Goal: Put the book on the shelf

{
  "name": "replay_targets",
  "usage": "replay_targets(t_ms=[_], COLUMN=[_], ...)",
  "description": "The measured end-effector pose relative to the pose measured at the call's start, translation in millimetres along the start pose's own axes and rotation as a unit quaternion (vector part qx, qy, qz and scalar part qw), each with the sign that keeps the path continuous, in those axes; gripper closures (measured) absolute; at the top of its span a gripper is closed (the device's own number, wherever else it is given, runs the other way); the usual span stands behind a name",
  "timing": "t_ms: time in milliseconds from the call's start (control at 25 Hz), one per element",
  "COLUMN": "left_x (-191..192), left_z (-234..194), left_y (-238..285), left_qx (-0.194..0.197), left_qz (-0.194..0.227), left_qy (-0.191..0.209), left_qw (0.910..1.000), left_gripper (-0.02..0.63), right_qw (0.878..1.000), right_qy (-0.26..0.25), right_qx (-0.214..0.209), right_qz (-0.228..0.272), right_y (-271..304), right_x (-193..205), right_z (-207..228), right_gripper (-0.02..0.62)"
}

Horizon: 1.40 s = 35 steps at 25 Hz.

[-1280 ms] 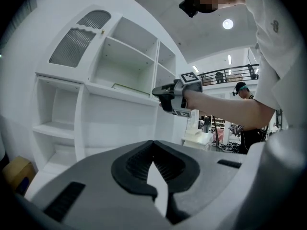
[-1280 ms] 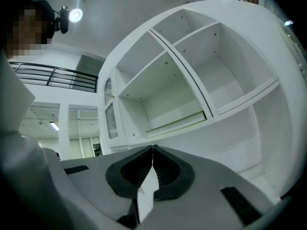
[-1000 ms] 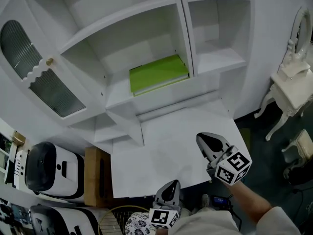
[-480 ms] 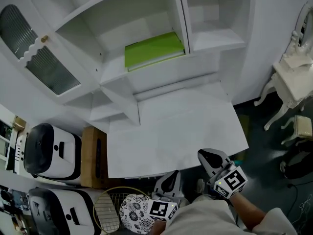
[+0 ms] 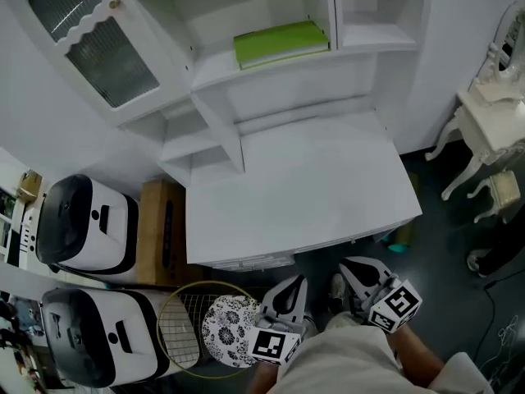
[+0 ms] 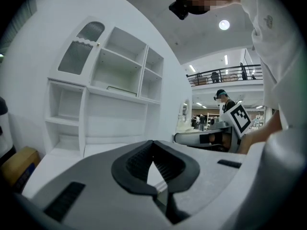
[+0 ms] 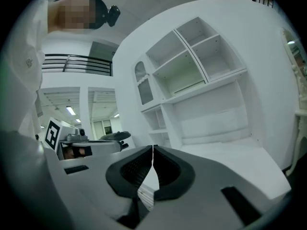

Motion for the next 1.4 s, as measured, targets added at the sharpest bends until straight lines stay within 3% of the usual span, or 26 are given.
replay_targets(t_ms=[200,360,480,640,840,1200,1400], left_x=[27,44,42,34,30,23,22], left_z=[8,25,37,50,61,85,99], left_y=[-62,-95,-107,-111,-111,-97,-90], left_qx=[0.006,0.027,0.039,0.041,0.043,0.041,0.045], left_qz=[0.0,-0.019,-0.01,0.014,0.012,0.006,0.002], left_qy=[-0.016,-0.015,-0.016,-0.03,-0.02,-0.003,0.003], left_qw=[0.9999,0.9993,0.999,0.9986,0.9988,0.9991,0.999], left_gripper=[0.604,0.604,0.604,0.604,0.604,0.604,0.603], right_qw=[0.999,0.999,0.999,0.999,1.0,0.999,0.999], right_qy=[0.039,0.011,0.003,-0.013,-0.014,-0.043,-0.032], right_qx=[0.02,0.035,0.041,0.038,0.02,0.003,0.01], right_qz=[0.021,-0.004,-0.007,-0.004,0.007,0.011,0.014], right_y=[-38,-69,-86,-104,-119,-131,-138], right_x=[19,32,31,24,17,6,8], right_z=[-29,-55,-70,-88,-101,-87,-76], right_gripper=[0.577,0.578,0.578,0.578,0.578,0.578,0.578])
Point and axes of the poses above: the fingertips, and each gripper's own axes: y forward along the fingers, z to its right, x out of its underside, the point moved 1 cm from there along -y, backward along the fingers, and after that the axes turned 1 degree about -z, right-handed, at the moved point
